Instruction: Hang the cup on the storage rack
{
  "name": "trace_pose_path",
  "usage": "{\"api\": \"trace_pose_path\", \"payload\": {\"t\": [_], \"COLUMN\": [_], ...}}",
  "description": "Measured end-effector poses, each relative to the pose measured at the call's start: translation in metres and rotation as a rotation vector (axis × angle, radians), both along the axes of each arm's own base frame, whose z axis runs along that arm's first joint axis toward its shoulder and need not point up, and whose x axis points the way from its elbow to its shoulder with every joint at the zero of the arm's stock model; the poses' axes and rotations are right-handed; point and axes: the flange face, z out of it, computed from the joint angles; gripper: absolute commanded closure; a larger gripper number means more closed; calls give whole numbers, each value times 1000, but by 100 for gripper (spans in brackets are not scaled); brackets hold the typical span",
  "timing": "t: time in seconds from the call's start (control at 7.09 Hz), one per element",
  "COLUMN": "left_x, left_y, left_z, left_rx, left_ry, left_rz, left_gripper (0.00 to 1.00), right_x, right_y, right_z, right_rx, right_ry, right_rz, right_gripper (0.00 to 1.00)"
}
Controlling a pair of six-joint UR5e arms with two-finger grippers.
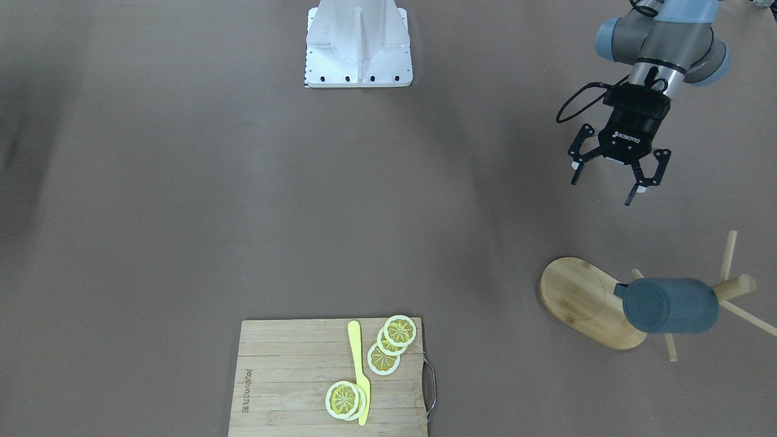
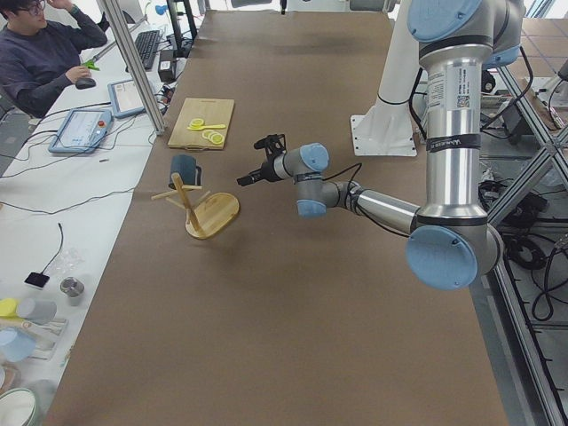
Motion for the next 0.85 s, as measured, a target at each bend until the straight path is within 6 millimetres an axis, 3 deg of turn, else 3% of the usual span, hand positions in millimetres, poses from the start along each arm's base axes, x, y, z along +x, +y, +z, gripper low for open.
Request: {"api": "trace_pose_path", "payload": {"t": [0.28,0.56,0.85], "left_x": [-45,-130,-196], "left_y": [-27,-56,-65], "left_z": [18,40,66], "left_rx": [-35,-119,-322], "left_ry": [-207,-364,-338], "left_rz": [-18,16,98], "left_gripper": [1,1,1], "right_x": [0,0,-1], "right_y": [0,0,0], "right_z": [1,2,1], "right_rx": [-2,-4,-4], "right_ry": [0,0,-1], "right_rz": [0,1,0], "right_gripper": [0,0,0]}}
